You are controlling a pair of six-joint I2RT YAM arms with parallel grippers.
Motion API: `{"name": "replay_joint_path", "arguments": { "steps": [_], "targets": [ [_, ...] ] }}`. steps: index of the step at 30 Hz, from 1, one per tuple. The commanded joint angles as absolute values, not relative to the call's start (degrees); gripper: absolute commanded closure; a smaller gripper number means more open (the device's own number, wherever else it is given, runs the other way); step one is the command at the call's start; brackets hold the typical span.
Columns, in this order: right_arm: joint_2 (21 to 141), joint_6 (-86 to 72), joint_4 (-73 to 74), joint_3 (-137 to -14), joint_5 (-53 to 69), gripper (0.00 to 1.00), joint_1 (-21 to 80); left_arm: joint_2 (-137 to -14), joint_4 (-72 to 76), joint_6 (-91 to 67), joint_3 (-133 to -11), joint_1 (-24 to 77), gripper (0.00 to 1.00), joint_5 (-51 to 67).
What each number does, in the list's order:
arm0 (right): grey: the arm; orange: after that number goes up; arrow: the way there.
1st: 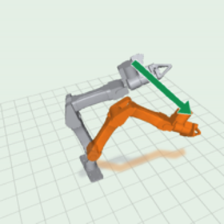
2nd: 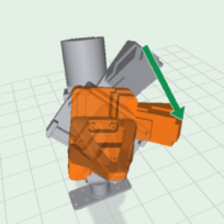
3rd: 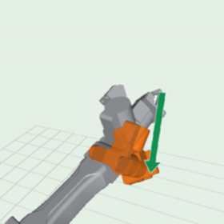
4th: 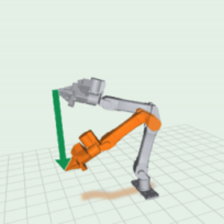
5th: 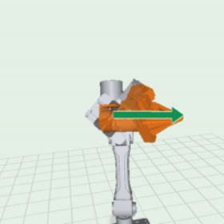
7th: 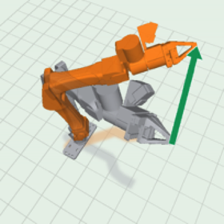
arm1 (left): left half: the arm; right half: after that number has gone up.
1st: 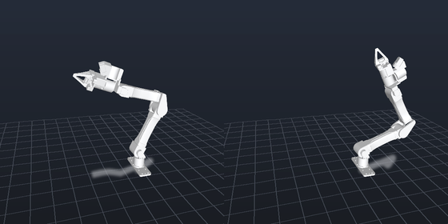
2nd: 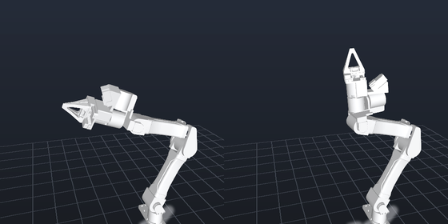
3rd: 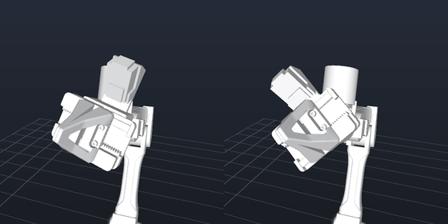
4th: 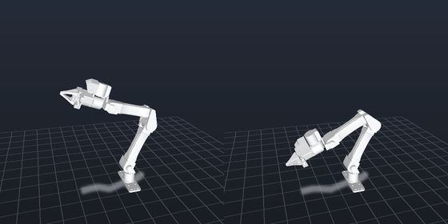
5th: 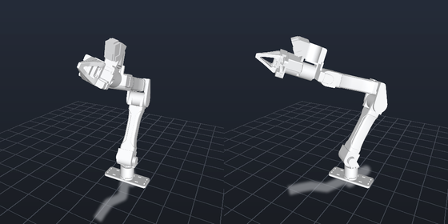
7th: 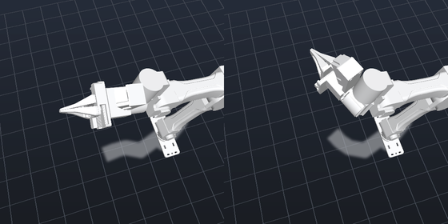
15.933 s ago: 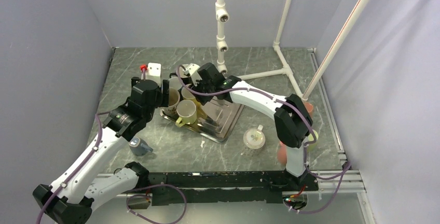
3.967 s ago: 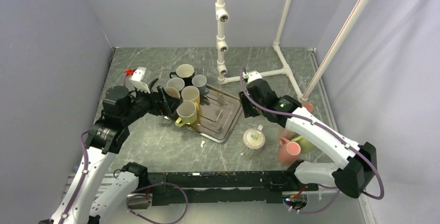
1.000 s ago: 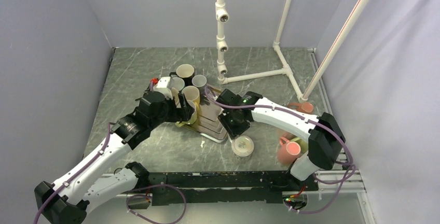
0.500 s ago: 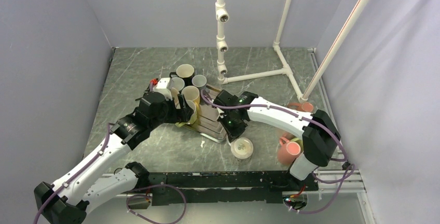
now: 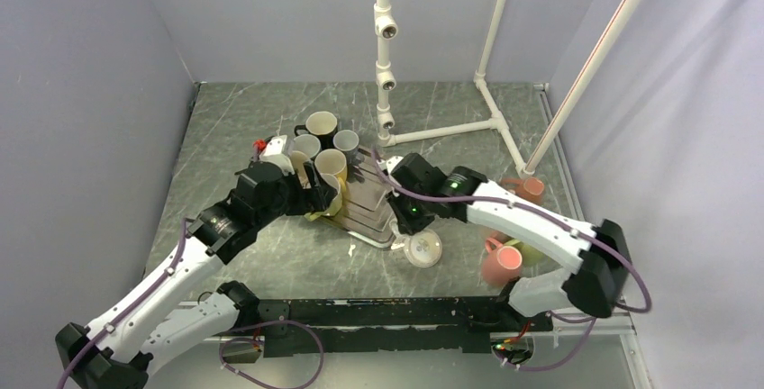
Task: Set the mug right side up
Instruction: Turn over the cup at the center of the board.
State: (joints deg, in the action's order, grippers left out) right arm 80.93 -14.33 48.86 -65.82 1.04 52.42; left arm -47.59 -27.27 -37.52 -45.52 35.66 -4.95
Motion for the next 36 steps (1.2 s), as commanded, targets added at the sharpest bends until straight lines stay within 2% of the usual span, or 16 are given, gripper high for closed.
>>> {"name": "replay_joint_path", "arguments": {
  "steps": [1, 7, 14, 19, 23, 25, 32, 36],
  "targets": [
    [71.8, -13.7, 43.0, -64.0, 0.1, 1.00, 52.1, -45.6, -25.4, -41.1, -45.9, 35.8, 0.10, -6.8],
    [62.2, -13.9, 31.5, -58.1, -4.6, 1.00, 51.8, -47.5, -26.1, -45.3, -48.7, 35.8, 0.10, -4.5],
    [52.1, -11.7, 7.5, -48.3, -9.3, 1.00, 51.8, -50.6, -21.5, -58.1, -49.7, 35.7, 0.09, 1.6],
    [50.1, -9.7, -8.6, -42.8, -11.8, 1.00, 51.9, -56.9, -16.9, -61.0, -51.8, 35.7, 0.10, 4.1],
    [51.6, -9.0, -13.2, -42.4, -12.6, 1.00, 51.8, -63.0, -15.2, -52.0, -57.1, 35.7, 0.14, 8.8],
    [51.4, -9.3, -15.2, -41.7, -11.5, 1.00, 51.8, -64.6, -14.6, -44.0, -58.9, 35.7, 0.20, 11.1],
    [48.0, -11.7, -15.2, -41.8, -5.6, 1.00, 51.3, -64.2, -15.9, -19.5, -60.3, 35.7, 0.19, 15.9],
    [45.3, -13.1, -13.7, -41.8, -2.4, 1.00, 50.8, -64.0, -13.5, -10.7, -59.8, 35.7, 0.20, 28.3]
  ]
}}
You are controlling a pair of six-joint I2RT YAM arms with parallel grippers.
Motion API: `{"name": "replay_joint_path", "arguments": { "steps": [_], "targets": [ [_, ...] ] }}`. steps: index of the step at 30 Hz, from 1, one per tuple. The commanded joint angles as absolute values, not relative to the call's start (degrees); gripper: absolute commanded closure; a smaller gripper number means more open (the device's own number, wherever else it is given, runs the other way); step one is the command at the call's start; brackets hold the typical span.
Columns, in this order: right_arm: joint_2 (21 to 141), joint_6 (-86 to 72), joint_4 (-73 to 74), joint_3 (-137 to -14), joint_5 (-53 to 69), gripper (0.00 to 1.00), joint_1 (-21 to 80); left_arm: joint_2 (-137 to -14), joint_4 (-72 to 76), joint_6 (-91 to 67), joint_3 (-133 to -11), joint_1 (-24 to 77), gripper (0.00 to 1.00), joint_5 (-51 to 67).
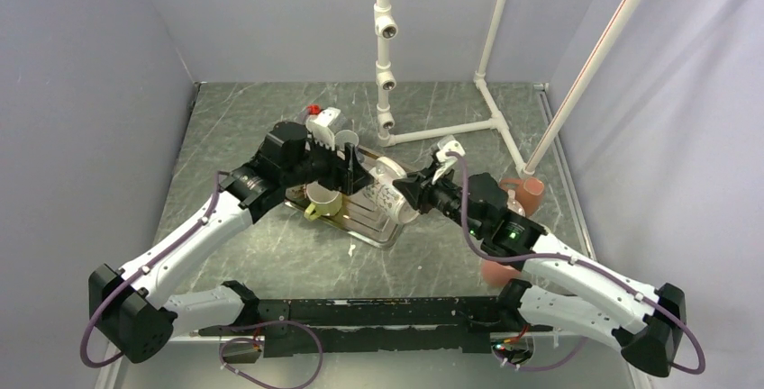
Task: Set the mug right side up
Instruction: Turn over the cup at the center of the board.
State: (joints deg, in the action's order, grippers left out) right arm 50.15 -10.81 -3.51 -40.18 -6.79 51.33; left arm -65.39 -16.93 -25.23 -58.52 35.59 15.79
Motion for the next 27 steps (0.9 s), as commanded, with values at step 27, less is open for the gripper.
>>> {"name": "replay_joint_path", "arguments": {
  "steps": [27],
  "targets": [
    [43.7, -15.5, -16.0, -40.9, 12.9, 1.00, 46.6, -83.5, -29.4, 17.5, -75.7, 31.7, 0.30, 75.0]
  ]
}}
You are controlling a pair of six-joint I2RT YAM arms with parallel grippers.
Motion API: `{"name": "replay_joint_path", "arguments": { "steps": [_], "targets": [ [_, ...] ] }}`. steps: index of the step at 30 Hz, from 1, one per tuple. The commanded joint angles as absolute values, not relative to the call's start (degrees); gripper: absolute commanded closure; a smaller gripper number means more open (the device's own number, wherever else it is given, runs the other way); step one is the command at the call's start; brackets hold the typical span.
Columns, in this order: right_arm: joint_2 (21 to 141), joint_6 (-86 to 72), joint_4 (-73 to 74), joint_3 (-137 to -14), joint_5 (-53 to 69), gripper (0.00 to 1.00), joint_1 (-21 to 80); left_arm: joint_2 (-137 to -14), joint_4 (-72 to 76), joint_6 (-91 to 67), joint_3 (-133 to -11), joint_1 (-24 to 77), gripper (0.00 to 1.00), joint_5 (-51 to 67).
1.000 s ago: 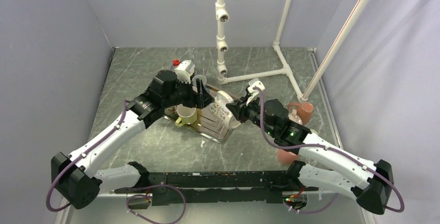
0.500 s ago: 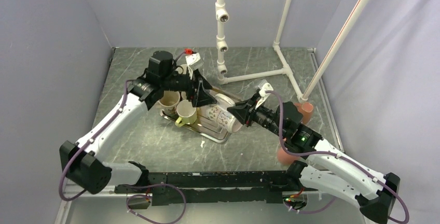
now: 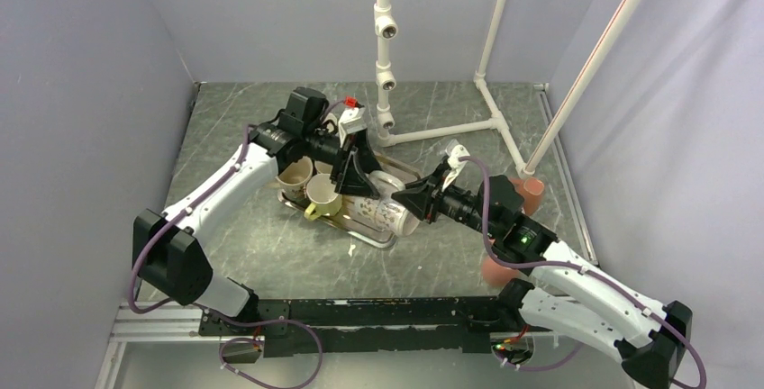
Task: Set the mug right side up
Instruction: Turn over the cup at the center of the board.
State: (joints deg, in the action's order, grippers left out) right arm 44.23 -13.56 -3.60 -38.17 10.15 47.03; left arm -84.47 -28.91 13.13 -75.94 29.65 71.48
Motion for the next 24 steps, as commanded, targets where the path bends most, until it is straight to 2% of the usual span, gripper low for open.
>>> {"name": "replay_joint_path", "arguments": {
  "steps": [1, 5, 7, 13, 16, 19, 21, 22, 24],
  "targets": [
    [43.8, -15.6, -16.1, -40.9, 13.3, 1.00, 46.5, -83.9, -30.1, 18.0, -75.8, 32.1, 0.33, 75.1],
    [43.8, -16.1, -17.1, -40.8, 15.2, 1.00, 46.1, -85.8, -36.7, 23.9, -77.8, 32.9, 0.57, 76.9],
    [43.5, -16.5, -17.6, -40.6, 15.7, 1.00, 45.9, -86.2, -37.7, 24.7, -77.9, 32.9, 0.65, 77.2],
    [42.9, -17.8, -19.3, -39.8, 17.0, 1.00, 45.0, -84.3, -39.5, 27.7, -76.2, 33.5, 0.49, 77.5],
    [42.7, -18.1, -20.1, -39.5, 17.3, 1.00, 44.8, -82.7, -38.2, 27.5, -74.5, 33.8, 0.50, 77.0],
    [42.6, -18.5, -20.8, -39.1, 17.5, 1.00, 44.7, -82.3, -37.8, 27.6, -73.8, 33.8, 0.66, 77.3],
    [42.6, -18.5, -20.9, -39.1, 17.5, 1.00, 44.6, -82.4, -38.0, 27.5, -74.0, 33.9, 0.88, 77.5],
    [42.6, -18.5, -20.7, -39.0, 17.3, 1.00, 44.6, -82.4, -37.8, 27.3, -74.2, 33.9, 0.96, 77.5],
    [42.7, -17.7, -19.5, -39.0, 16.5, 1.00, 44.5, -82.2, -35.8, 25.1, -74.0, 34.0, 0.97, 76.6]
  ]
}}
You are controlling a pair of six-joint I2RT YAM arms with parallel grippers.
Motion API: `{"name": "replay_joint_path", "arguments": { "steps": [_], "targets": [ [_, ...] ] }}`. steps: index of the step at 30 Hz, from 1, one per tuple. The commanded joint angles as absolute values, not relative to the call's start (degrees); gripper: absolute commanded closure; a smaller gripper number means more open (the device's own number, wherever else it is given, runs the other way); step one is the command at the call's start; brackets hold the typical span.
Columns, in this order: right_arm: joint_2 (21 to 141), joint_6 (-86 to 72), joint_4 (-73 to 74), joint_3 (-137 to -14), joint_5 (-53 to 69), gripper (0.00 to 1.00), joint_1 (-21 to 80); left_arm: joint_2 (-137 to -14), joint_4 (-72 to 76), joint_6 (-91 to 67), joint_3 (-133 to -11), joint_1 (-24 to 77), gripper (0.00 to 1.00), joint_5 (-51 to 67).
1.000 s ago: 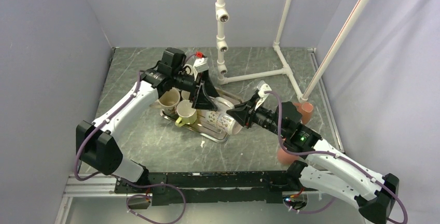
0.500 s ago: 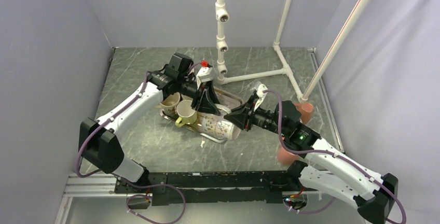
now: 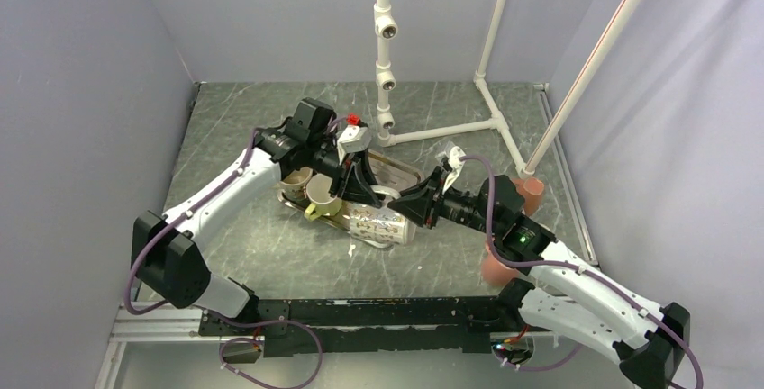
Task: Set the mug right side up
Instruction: Turn over the cup at the center of the board.
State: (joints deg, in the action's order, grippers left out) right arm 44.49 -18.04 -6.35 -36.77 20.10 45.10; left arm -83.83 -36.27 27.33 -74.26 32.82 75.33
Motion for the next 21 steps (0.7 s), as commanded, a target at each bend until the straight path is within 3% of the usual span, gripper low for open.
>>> {"name": "replay_joint_path", "arguments": {
  "steps": [1, 4, 5, 6, 9, 11, 14, 21],
  "targets": [
    [42.7, -17.1, -18.3, -39.2, 15.7, 1.00, 44.5, -81.8, -33.1, 22.3, -73.5, 33.9, 0.97, 74.8],
    [43.3, -15.8, -12.1, -40.8, 9.5, 1.00, 44.5, -78.8, -20.0, 7.3, -69.1, 33.8, 0.97, 63.5],
    [43.7, -15.7, -10.2, -41.1, 7.0, 0.95, 44.5, -77.5, -15.9, 3.3, -67.2, 33.8, 0.98, 59.8],
    [44.0, -15.6, -8.8, -41.3, 4.9, 0.87, 44.5, -76.6, -12.4, -0.5, -65.4, 33.8, 0.97, 56.1],
    [44.4, -15.2, -5.3, -41.3, -1.4, 0.51, 44.5, -75.6, -9.8, -7.2, -63.8, 33.9, 0.97, 48.2],
    [44.5, -15.1, -3.3, -41.2, -5.7, 0.37, 44.5, -75.8, -12.6, -9.6, -65.0, 34.4, 0.97, 42.5],
    [44.6, -15.7, -0.5, -41.0, -11.0, 0.33, 44.5, -77.2, -18.9, -12.9, -67.6, 36.5, 0.98, 32.2],
    [46.4, -23.2, 2.1, -39.4, -16.2, 0.33, 44.5, -87.8, -39.3, -23.3, -81.8, 41.2, 0.97, 10.8]
  ]
}}
